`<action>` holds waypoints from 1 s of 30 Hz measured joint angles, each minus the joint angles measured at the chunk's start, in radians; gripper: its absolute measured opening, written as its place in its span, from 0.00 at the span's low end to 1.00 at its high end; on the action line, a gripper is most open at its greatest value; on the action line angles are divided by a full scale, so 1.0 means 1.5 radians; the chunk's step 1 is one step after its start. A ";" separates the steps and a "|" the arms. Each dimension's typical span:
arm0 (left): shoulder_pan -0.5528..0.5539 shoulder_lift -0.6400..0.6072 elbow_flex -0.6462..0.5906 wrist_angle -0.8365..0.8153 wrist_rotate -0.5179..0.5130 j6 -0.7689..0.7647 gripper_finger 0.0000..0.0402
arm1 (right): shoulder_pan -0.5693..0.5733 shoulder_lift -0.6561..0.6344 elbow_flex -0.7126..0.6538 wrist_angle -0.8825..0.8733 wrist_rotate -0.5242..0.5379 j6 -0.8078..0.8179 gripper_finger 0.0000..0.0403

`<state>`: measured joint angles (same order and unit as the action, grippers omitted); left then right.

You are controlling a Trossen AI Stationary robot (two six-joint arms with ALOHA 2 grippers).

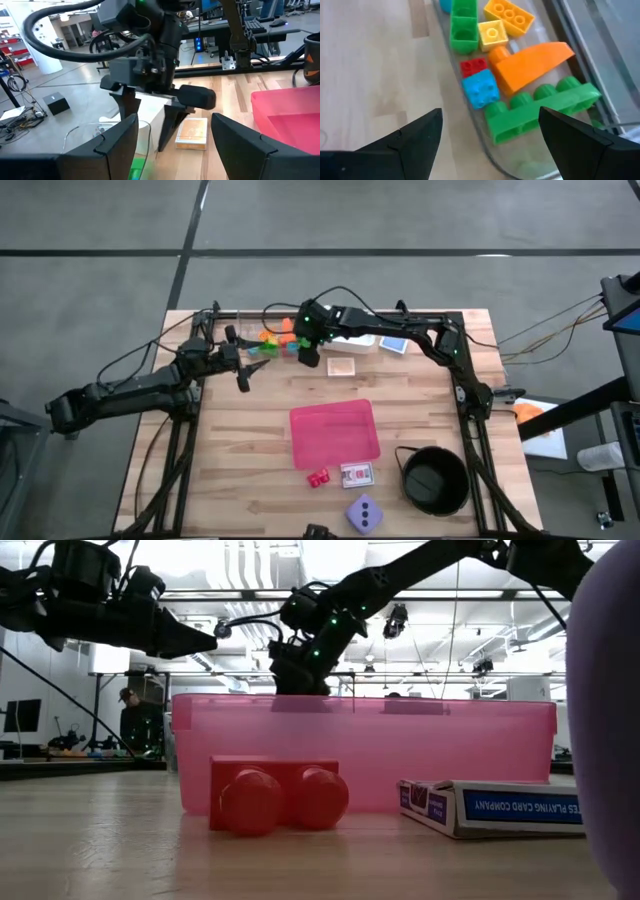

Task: Pick & Place Toys
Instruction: Put the red game piece into the transparent bin

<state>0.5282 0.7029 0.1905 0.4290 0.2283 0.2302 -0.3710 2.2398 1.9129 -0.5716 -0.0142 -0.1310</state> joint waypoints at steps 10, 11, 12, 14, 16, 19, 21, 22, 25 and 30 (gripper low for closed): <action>0.000 0.000 0.000 -0.004 0.000 0.000 0.64 | 0.012 -0.001 -0.003 0.147 -0.166 0.002 0.82; 0.000 0.000 0.000 -0.005 0.000 0.000 0.64 | 0.016 0.000 -0.007 0.175 -0.172 0.002 0.82; 0.000 0.000 0.000 -0.005 0.000 0.000 0.64 | 0.021 0.000 -0.016 0.211 -0.173 0.002 0.82; 0.000 0.000 0.000 -0.005 0.000 0.000 0.64 | 0.031 0.000 -0.041 0.296 -0.173 0.003 0.82; 0.000 0.000 0.000 -0.006 0.000 0.000 0.64 | 0.037 0.000 -0.070 0.382 -0.173 0.017 0.82; 0.000 0.000 0.000 -0.007 0.005 0.000 0.64 | 0.040 0.000 -0.118 0.512 -0.175 0.037 0.82; 0.000 0.000 0.000 -0.008 0.007 0.000 0.64 | 0.038 0.000 -0.158 0.594 -0.172 0.053 0.82; 0.000 -0.001 0.000 -0.009 0.007 0.000 0.64 | 0.036 0.000 -0.178 0.630 -0.171 0.060 0.82; 0.000 -0.001 0.000 -0.014 0.007 0.000 0.64 | 0.034 0.000 -0.239 0.726 -0.170 0.069 0.82; 0.000 0.000 0.000 -0.022 0.007 0.000 0.64 | 0.041 -0.036 -0.356 0.858 -0.171 0.071 0.82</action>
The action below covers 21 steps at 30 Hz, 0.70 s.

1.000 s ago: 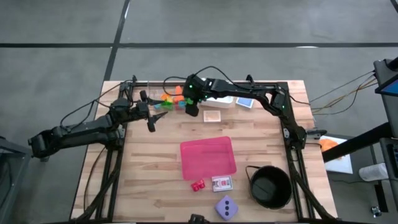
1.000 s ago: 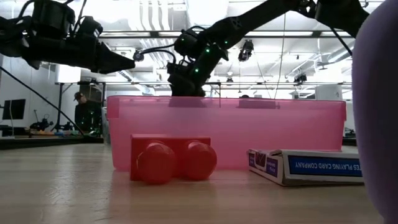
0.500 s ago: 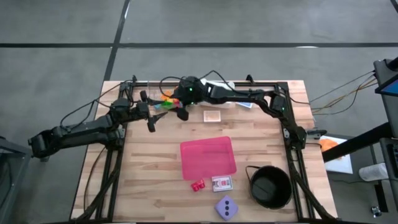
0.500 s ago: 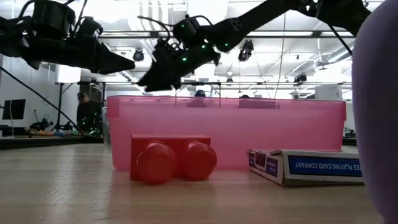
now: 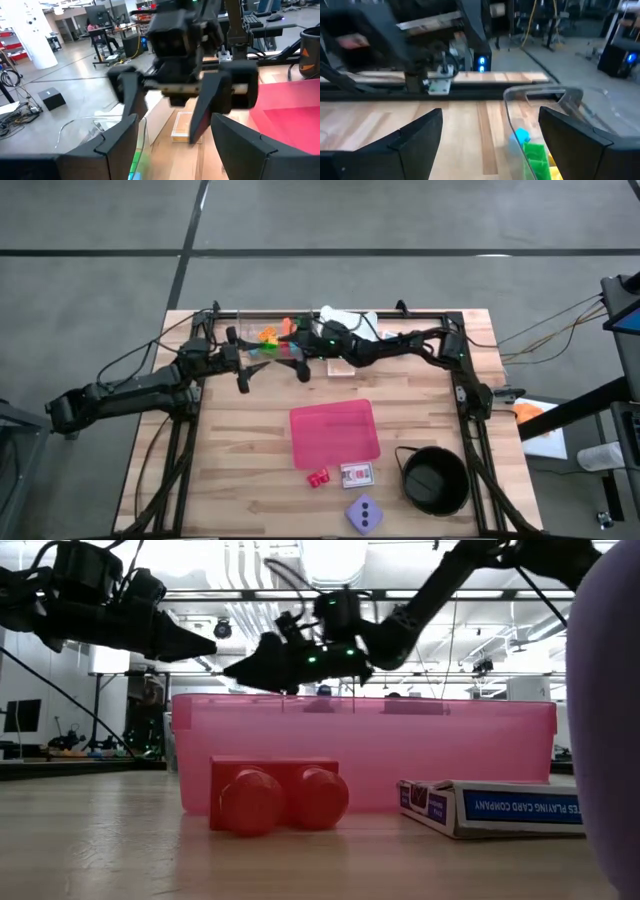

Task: Pick & Place Toys
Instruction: Put the red game piece into the transparent bin

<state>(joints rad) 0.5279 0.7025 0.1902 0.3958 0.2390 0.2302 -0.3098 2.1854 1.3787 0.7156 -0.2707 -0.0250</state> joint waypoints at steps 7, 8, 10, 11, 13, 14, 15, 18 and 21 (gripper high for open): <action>0.000 0.005 0.000 -0.004 0.000 0.000 0.64 | 0.021 -0.120 -0.200 0.144 0.027 -0.006 0.82; 0.000 0.007 0.000 -0.005 0.000 0.000 0.64 | 0.025 -0.142 -0.230 0.149 0.041 -0.007 0.82; 0.000 0.013 0.000 -0.003 0.000 -0.002 0.64 | 0.034 -0.181 -0.282 0.153 0.068 -0.014 0.82; 0.000 0.017 0.000 -0.003 0.000 -0.002 0.64 | 0.038 -0.199 -0.308 0.153 0.079 -0.018 0.82; 0.000 0.028 0.000 -0.002 0.000 -0.002 0.64 | 0.045 -0.231 -0.352 0.153 0.094 -0.022 0.82; 0.000 0.033 0.000 -0.004 0.000 -0.002 0.64 | 0.049 -0.245 -0.376 0.152 0.100 -0.023 0.82; 0.000 0.041 0.000 -0.001 -0.001 -0.002 0.64 | 0.054 -0.257 -0.395 0.152 0.109 -0.023 0.82; 0.000 0.066 -0.001 0.014 -0.002 -0.001 0.64 | 0.065 -0.293 -0.452 0.154 0.139 -0.023 0.82; 0.000 0.095 0.000 0.032 -0.002 0.000 0.64 | 0.076 -0.312 -0.497 0.171 0.166 -0.023 0.82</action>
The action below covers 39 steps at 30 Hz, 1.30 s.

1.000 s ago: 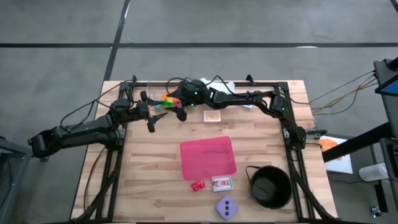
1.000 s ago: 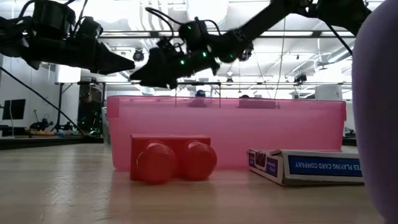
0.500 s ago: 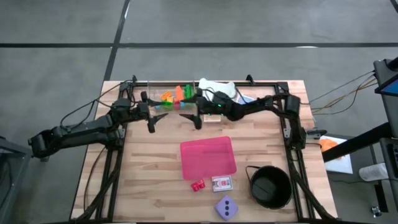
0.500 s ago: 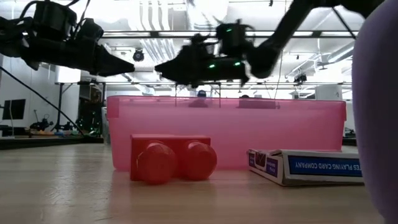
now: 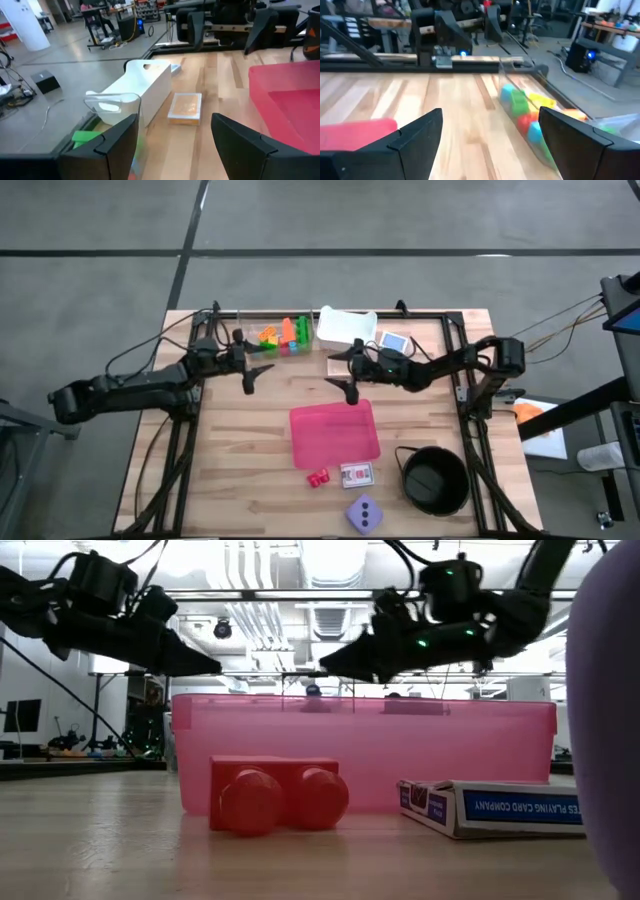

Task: Pick & Place Toys
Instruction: Put the red game piece into the transparent bin

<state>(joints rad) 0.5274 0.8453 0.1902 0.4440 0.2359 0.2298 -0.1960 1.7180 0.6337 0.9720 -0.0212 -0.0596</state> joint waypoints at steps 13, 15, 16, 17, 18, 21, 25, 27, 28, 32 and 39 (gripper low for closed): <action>0.000 0.089 0.002 0.066 0.002 -0.001 0.64 | 0.005 0.001 -0.023 0.033 0.020 -0.028 0.82; 0.000 0.090 0.003 0.065 0.003 -0.002 0.64 | 0.005 0.001 -0.023 0.033 0.020 -0.028 0.82; 0.000 0.090 0.004 0.066 0.005 -0.002 0.64 | 0.005 0.001 -0.023 0.033 0.020 -0.029 0.82; 0.000 0.089 0.004 0.066 0.010 -0.002 0.64 | 0.005 0.001 -0.023 0.033 0.020 -0.030 0.82; 0.000 0.089 0.004 0.066 0.013 -0.002 0.64 | 0.005 0.001 -0.023 0.034 0.020 -0.030 0.82; -0.001 0.089 0.004 0.065 0.017 -0.002 0.64 | 0.005 0.001 -0.022 0.040 0.016 -0.030 0.82; -0.001 0.089 0.004 0.063 0.017 -0.002 0.64 | 0.005 0.002 -0.022 0.040 0.016 -0.029 0.82; -0.001 0.089 0.004 0.063 0.017 -0.002 0.64 | 0.005 0.002 -0.022 0.040 0.015 -0.029 0.82; -0.001 0.089 0.004 0.062 0.017 -0.002 0.64 | 0.005 0.002 -0.022 0.040 0.015 -0.028 0.82; -0.001 0.090 0.004 0.058 0.017 -0.002 0.64 | 0.005 0.002 -0.022 0.040 0.015 -0.028 0.82; -0.001 0.090 0.004 0.058 0.017 -0.012 0.64 | 0.005 0.002 -0.022 0.039 0.015 -0.023 0.82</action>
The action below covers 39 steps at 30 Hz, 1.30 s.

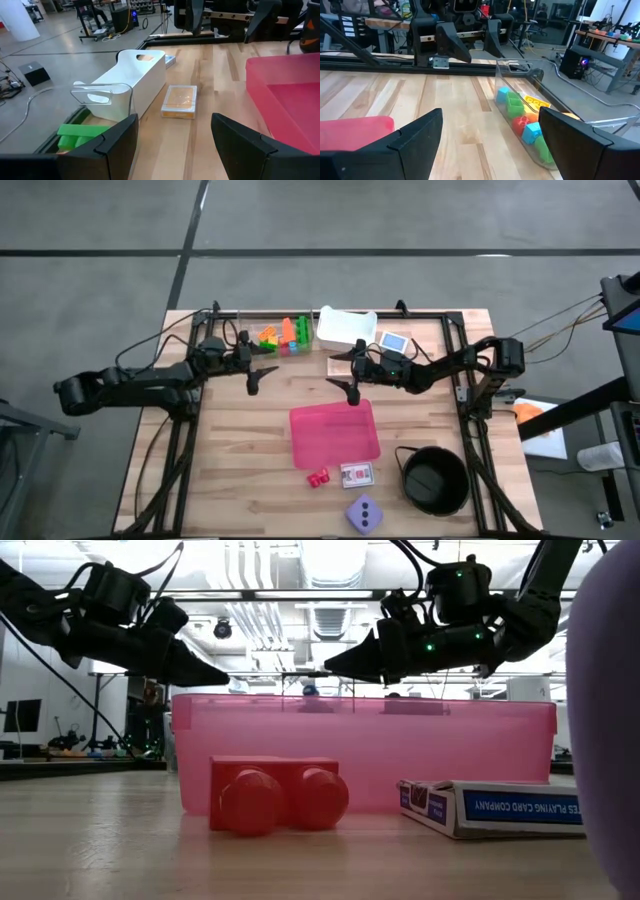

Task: Pick & Place Toys
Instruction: Put the red game piece into the transparent bin

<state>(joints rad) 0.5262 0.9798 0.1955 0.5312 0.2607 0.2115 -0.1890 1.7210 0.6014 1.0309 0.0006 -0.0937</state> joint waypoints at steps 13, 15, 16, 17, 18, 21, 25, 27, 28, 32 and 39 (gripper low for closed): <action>-0.001 -0.002 0.001 0.003 0.035 -0.038 0.64 | 0.000 0.000 0.000 -0.011 0.004 0.000 0.82; -0.006 -0.004 0.001 0.003 0.084 -0.055 0.64 | 0.000 0.000 0.000 -0.025 0.004 0.000 0.82; -0.010 -0.006 0.001 0.002 0.106 -0.068 0.64 | 0.000 0.000 0.000 -0.035 0.004 0.000 0.82; -0.017 -0.009 0.001 0.003 0.127 -0.082 0.64 | 0.000 0.000 0.000 -0.045 0.004 0.000 0.82; -0.025 -0.011 -0.001 0.003 0.149 -0.095 0.64 | 0.000 0.000 0.000 -0.054 0.004 0.000 0.82; -0.074 -0.010 -0.003 -0.017 0.191 -0.123 0.64 | 0.001 0.000 0.000 -0.071 0.004 0.000 0.82; -0.186 -0.010 -0.003 -0.045 0.175 -0.125 0.64 | 0.001 0.000 0.000 -0.069 -0.004 -0.002 0.82; -0.253 -0.011 -0.003 -0.043 0.136 -0.128 0.64 | 0.003 0.000 0.000 -0.069 -0.040 -0.002 0.82; -0.286 -0.011 -0.003 -0.043 0.104 -0.129 0.64 | 0.006 0.000 0.000 -0.067 -0.065 -0.002 0.82; -0.402 -0.011 0.000 -0.038 -0.037 -0.135 0.64 | 0.021 -0.001 0.006 -0.067 -0.130 0.018 0.82; -0.510 -0.011 0.002 -0.001 -0.146 -0.194 0.64 | 0.065 -0.002 0.040 -0.112 -0.146 0.025 0.82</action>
<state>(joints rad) -0.2392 0.9638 0.1978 0.5291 0.0413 -0.0787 -0.0909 1.7187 0.6621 0.8622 -0.2188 -0.0559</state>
